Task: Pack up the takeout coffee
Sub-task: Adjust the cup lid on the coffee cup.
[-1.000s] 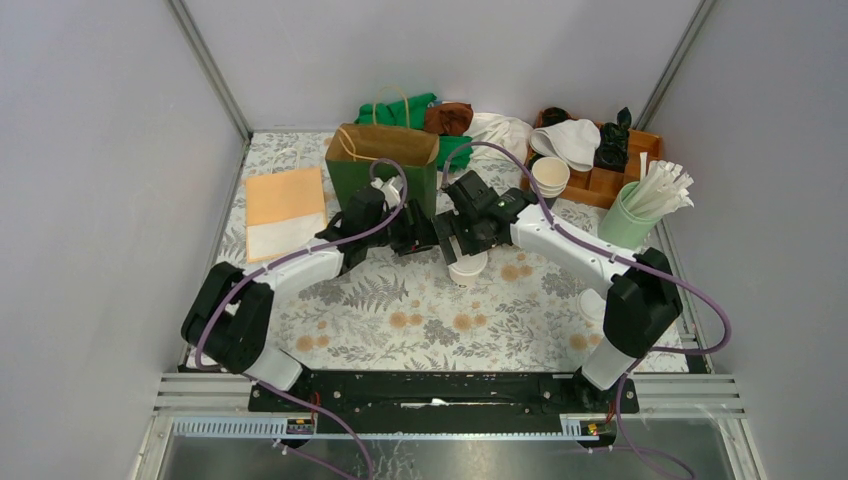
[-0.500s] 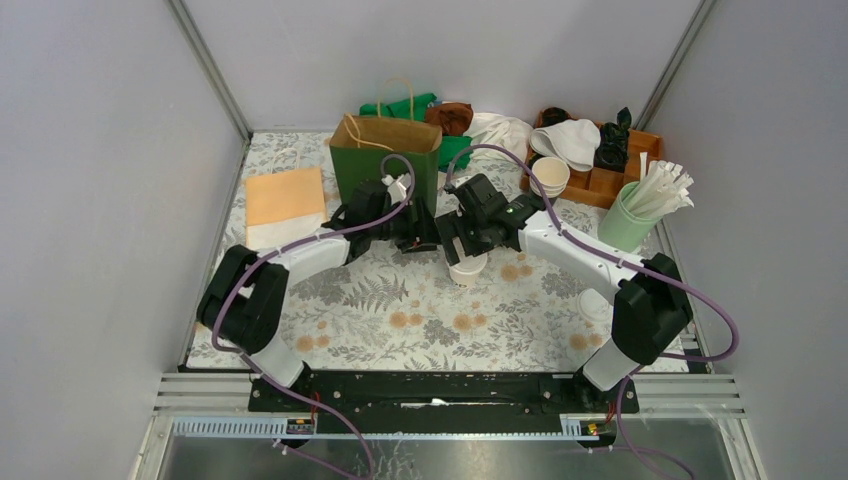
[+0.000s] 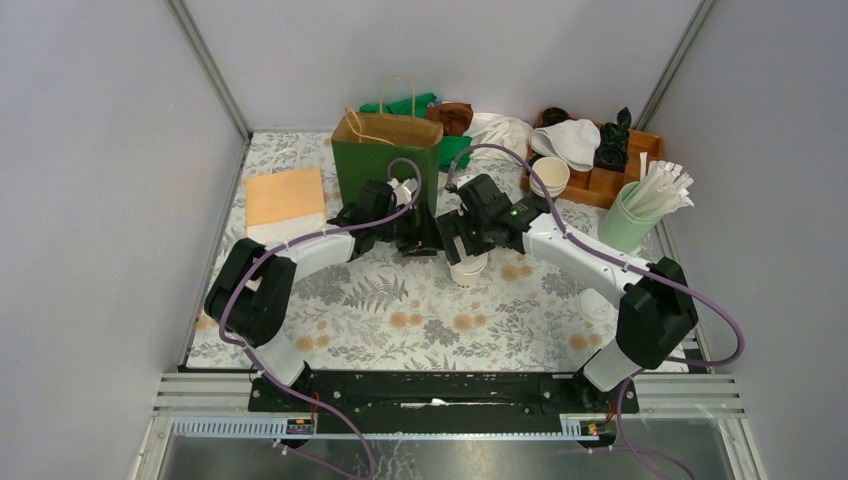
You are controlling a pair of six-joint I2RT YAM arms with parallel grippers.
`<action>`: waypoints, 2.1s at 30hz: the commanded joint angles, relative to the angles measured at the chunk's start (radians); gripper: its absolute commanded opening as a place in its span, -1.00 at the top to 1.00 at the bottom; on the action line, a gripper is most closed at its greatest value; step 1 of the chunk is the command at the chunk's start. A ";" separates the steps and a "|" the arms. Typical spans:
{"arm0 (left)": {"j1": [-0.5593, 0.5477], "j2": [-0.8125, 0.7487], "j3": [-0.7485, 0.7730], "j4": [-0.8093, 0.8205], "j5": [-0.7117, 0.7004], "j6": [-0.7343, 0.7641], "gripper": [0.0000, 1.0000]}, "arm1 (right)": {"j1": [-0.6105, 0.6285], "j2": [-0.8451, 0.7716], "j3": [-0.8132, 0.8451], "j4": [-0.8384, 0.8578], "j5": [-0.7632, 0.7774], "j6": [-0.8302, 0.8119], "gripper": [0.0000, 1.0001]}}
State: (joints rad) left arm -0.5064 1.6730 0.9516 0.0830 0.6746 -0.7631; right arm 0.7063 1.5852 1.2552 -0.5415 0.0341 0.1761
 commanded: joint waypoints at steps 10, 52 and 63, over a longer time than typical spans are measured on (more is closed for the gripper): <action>-0.043 -0.019 0.091 -0.091 -0.099 0.100 -0.29 | -0.008 -0.120 -0.032 0.019 0.002 -0.011 -0.99; -0.115 -0.067 0.223 -0.203 -0.183 0.158 0.08 | -0.212 -0.277 -0.242 0.048 -0.236 0.458 0.39; -0.144 -0.017 0.269 -0.262 -0.243 0.226 0.10 | -0.223 -0.260 -0.265 0.069 -0.247 0.477 0.44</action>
State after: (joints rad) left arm -0.6426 1.6386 1.1725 -0.1719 0.4637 -0.5800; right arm 0.4942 1.3319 1.0042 -0.5026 -0.1871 0.6323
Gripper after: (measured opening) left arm 0.452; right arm 0.282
